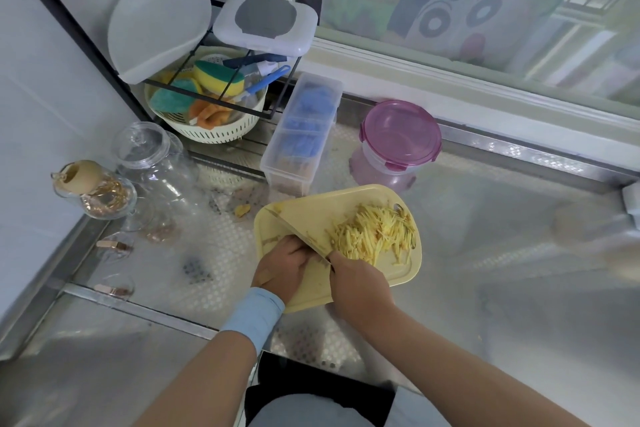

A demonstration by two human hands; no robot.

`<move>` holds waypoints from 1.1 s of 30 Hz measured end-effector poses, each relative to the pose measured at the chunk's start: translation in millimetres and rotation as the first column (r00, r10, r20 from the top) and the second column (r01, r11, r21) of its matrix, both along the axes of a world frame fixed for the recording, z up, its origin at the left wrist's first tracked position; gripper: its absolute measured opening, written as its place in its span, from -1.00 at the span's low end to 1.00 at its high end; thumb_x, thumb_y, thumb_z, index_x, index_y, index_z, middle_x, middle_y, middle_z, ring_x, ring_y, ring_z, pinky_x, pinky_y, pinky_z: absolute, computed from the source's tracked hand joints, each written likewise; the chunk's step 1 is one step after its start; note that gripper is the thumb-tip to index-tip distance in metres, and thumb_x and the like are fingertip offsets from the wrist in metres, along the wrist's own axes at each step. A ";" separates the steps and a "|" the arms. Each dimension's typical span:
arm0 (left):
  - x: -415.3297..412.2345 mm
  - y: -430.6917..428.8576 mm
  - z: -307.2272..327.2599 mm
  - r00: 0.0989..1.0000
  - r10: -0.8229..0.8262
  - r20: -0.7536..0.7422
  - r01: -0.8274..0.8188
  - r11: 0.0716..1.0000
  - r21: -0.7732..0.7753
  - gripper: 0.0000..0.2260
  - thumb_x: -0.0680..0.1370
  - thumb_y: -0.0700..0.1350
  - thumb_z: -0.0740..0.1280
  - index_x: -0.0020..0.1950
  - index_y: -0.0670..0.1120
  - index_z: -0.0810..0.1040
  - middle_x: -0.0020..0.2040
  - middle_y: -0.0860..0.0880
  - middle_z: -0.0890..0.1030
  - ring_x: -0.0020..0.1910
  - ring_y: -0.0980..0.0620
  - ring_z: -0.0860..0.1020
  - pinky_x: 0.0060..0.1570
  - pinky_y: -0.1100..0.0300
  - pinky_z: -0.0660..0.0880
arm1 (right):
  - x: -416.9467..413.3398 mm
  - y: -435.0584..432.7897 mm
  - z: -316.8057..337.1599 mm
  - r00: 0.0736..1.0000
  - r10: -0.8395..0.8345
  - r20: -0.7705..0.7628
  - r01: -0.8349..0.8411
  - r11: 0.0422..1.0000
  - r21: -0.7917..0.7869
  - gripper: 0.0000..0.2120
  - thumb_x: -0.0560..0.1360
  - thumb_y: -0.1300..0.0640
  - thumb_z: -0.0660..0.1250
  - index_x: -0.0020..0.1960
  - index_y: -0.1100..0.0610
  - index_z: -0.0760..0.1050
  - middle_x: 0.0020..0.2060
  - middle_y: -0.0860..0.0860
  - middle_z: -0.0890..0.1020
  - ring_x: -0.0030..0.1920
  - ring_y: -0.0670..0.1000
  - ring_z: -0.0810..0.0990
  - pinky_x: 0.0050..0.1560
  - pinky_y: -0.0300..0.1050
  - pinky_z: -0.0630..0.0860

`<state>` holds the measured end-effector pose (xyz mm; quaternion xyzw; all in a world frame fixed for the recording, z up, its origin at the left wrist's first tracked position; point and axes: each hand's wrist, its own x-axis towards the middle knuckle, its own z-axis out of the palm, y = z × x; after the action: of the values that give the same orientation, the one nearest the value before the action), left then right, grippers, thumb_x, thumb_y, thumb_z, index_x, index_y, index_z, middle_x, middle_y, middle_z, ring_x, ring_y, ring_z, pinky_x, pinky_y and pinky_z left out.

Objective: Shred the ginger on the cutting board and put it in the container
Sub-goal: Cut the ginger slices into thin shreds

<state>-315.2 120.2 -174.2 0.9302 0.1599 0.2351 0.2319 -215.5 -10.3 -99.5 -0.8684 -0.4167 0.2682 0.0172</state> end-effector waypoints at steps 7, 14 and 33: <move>-0.5 -4.4 -0.5 0.999 0.037 -0.007 -0.037 0.999 -0.023 -0.72 0.50 -0.12 0.21 -0.05 -0.20 0.70 -0.04 -0.14 0.68 0.05 -0.02 0.46 -0.19 0.13 0.58 | 0.2 -11.9 -1.3 1.000 0.001 -0.013 -0.001 1.000 -0.009 -0.79 0.60 0.26 0.13 0.20 0.08 0.37 -0.36 0.01 0.41 -0.32 0.15 0.47 -0.34 0.00 0.47; 0.2 -6.3 0.7 0.998 0.058 0.003 -0.058 0.998 0.016 -0.73 0.48 -0.15 0.22 -0.10 -0.18 0.71 -0.06 -0.12 0.68 0.04 0.00 0.46 -0.13 0.21 0.49 | 1.5 -10.7 -1.2 0.999 -0.008 -0.040 0.009 1.000 0.026 -0.83 0.61 0.25 0.11 0.15 0.09 0.38 -0.34 0.02 0.45 -0.33 0.13 0.48 -0.36 -0.01 0.46; -1.0 -9.5 -1.3 0.998 0.065 0.004 -0.065 0.996 0.065 -0.73 0.49 -0.17 0.20 -0.08 -0.21 0.69 -0.05 -0.14 0.66 0.04 -0.02 0.45 -0.06 0.25 0.41 | 1.3 -22.2 0.8 0.997 -0.041 -0.061 0.041 0.999 -0.001 -0.80 0.60 0.27 0.09 0.17 0.08 0.33 -0.35 0.04 0.42 -0.36 0.11 0.42 -0.40 -0.06 0.33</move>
<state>-316.3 110.7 -175.5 0.9313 0.1823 0.2486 0.1941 -214.2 -32.5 -98.8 -0.8682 -0.3981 0.2940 0.0355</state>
